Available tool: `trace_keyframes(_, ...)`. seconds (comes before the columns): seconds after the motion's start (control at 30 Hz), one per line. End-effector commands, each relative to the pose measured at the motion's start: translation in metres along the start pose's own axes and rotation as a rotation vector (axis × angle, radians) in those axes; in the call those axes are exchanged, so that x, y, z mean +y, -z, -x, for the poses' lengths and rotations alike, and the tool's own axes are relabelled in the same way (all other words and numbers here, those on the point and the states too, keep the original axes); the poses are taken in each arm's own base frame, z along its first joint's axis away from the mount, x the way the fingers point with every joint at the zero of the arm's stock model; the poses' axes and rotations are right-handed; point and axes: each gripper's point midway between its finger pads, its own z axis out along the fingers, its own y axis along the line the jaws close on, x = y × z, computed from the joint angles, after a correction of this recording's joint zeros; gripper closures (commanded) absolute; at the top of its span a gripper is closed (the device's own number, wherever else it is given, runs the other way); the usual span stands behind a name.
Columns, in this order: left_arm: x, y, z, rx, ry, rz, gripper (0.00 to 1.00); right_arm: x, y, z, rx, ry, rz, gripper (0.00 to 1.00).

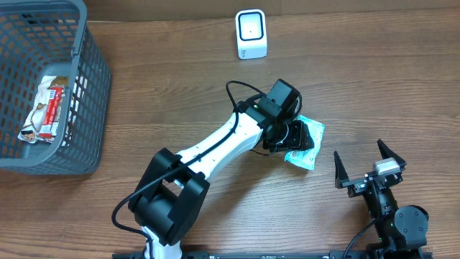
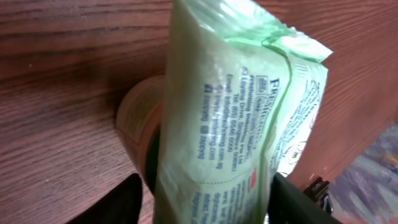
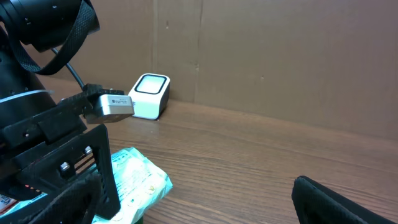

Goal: Scan the item barcode
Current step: 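Lift the teal pack off the table with the left gripper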

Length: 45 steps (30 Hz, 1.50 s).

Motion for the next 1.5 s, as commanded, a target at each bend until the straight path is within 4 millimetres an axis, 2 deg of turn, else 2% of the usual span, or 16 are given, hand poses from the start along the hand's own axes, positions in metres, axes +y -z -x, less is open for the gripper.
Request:
trace_keyframes(0.0, 0.028, -0.016, -0.009, 0.052, -0.016, 0.054, 0.43, -0.001, 0.000, -0.003, 0.000, 0.004, -0.004, 0.00)
trace_keyframes(0.17, 0.019, -0.012, -0.008, 0.071, -0.080, -0.008, 0.38, -0.001, 0.000, -0.003, 0.000, 0.004, -0.004, 0.00)
trace_keyframes(0.33, 0.013, -0.004, -0.001, 0.071, -0.146, -0.074, 0.40, -0.001, 0.000, -0.003, 0.000, 0.004, -0.004, 0.00)
trace_keyframes(0.5, 0.011, 0.006, 0.003, 0.087, -0.149, -0.158, 0.53, -0.001, 0.000, -0.003, 0.000, 0.004, -0.004, 0.00)
trace_keyframes(0.6, 0.013, 0.010, 0.006, 0.086, -0.142, -0.178, 0.67, -0.001, 0.000, -0.003, 0.000, 0.004, -0.004, 0.00)
trace_keyframes(0.73, 0.017, 0.014, 0.011, 0.079, -0.125, -0.185, 0.71, -0.001, 0.000, -0.003, 0.000, 0.004, -0.004, 0.00)
trace_keyframes(0.9, 0.014, 0.021, 0.012, 0.087, -0.149, -0.249, 0.77, -0.001, 0.000, -0.003, 0.000, 0.004, -0.004, 0.00)
trace_keyframes(1.2, 0.020, 0.034, 0.023, 0.058, -0.130, -0.275, 0.81, -0.001, 0.000, -0.003, 0.000, 0.004, -0.004, 0.00)
trace_keyframes(1.33, 0.015, 0.045, 0.024, 0.054, -0.160, -0.334, 0.84, -0.001, 0.000, -0.003, 0.000, 0.004, -0.004, 0.00)
trace_keyframes(1.47, 0.019, 0.050, 0.029, 0.042, -0.148, -0.343, 0.92, -0.001, 0.000, -0.003, 0.000, 0.004, -0.004, 0.00)
